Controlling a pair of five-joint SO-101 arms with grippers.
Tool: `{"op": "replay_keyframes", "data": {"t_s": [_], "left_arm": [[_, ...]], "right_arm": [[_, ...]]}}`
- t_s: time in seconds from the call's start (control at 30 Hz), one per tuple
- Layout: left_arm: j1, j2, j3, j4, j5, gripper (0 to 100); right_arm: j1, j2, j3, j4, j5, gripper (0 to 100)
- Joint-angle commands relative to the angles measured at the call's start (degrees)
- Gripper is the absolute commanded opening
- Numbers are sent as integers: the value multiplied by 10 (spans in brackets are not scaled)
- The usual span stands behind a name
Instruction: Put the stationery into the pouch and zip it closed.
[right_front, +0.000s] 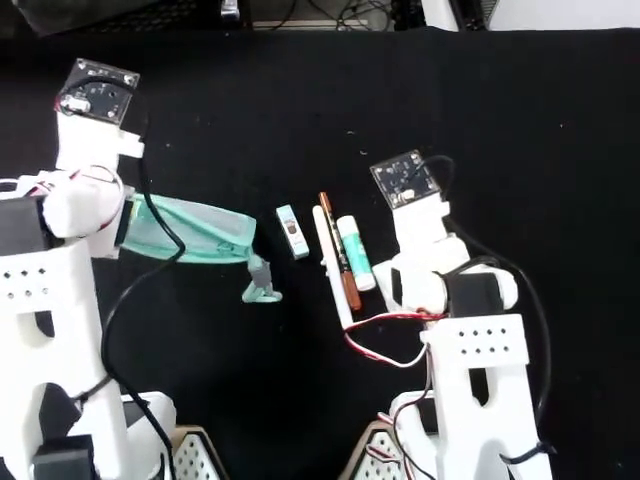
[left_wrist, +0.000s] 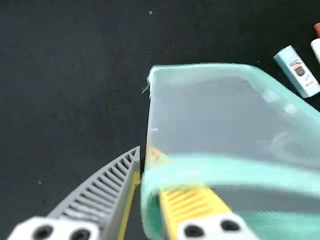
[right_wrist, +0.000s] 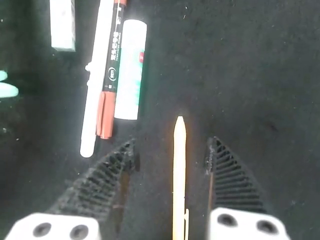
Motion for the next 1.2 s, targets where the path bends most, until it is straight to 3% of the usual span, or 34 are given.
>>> {"op": "replay_keyframes", "data": {"t_s": [0.0,0.27,0.63,1.17], "left_arm": [[-21,-1,2,1,-5,34],[-25,-1,2,5,28,30],[-20,-2,-3,2,77,30],[-20,-1,1,4,73,30]], "right_arm": [[3,-7,-2,4,5,208],[6,-7,58,-5,40,208],[81,-1,116,-31,76,208],[105,68,145,-126,125,261]]}}
